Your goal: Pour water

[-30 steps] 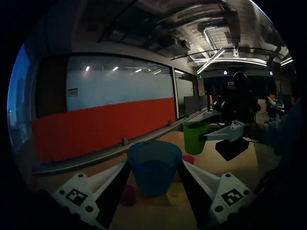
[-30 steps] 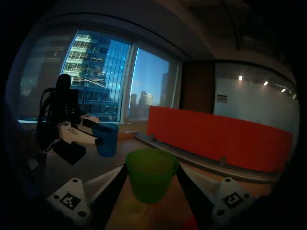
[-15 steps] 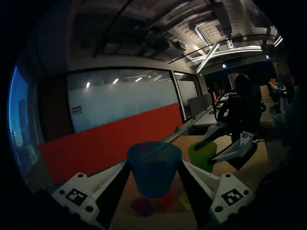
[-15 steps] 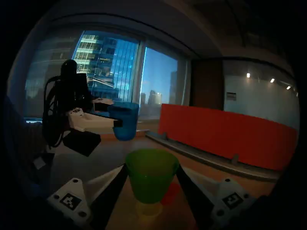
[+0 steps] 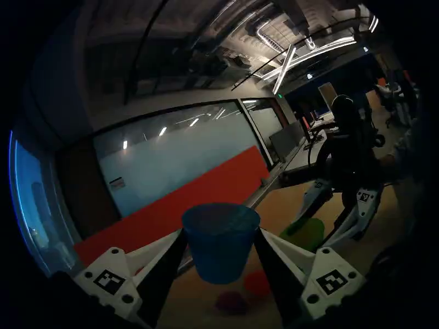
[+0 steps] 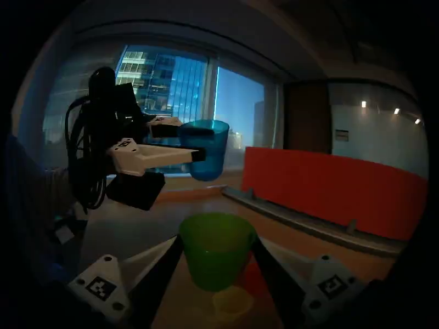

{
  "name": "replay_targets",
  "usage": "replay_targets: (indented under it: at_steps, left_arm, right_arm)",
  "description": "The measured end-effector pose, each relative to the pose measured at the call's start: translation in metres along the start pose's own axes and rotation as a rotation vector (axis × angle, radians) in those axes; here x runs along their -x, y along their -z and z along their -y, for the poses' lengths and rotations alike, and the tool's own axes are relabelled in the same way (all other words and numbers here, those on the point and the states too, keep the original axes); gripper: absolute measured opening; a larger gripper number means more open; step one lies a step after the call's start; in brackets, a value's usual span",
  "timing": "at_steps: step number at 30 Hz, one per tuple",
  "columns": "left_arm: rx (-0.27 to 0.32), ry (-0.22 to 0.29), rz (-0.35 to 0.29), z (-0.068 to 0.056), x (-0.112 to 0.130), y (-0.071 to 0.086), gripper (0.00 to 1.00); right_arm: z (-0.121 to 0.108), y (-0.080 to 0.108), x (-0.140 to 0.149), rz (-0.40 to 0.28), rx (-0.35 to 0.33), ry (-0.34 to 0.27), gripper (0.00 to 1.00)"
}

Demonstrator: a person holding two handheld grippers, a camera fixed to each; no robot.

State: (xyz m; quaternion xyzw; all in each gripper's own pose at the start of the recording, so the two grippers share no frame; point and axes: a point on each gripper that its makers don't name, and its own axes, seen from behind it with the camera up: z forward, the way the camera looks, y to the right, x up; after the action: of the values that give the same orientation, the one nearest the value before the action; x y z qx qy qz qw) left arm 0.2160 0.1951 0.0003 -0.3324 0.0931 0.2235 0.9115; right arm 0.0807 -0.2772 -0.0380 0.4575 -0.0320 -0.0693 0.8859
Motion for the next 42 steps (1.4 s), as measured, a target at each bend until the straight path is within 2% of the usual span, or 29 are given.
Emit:
replay_targets:
  at_steps: [9,20,26,42]
  left_arm:
    - [-0.026,-0.117,0.001,0.006,-0.012,-0.006,0.84]
    - [-0.050,-0.250,0.007,0.011,-0.025,-0.005,0.84]
    - [-0.063,-0.333,0.014,0.009,-0.028,-0.006,0.84]
    - [-0.075,-0.501,0.024,0.007,-0.036,-0.015,0.84]
  right_arm:
    - [0.011,-0.006,0.004,0.005,-0.032,-0.003,0.92]
    - [0.017,-0.013,0.008,0.012,-0.052,0.001,0.92]
    - [0.017,-0.016,0.011,0.015,-0.055,0.001,0.92]
    - [0.011,-0.020,0.015,0.018,-0.051,-0.004,0.92]
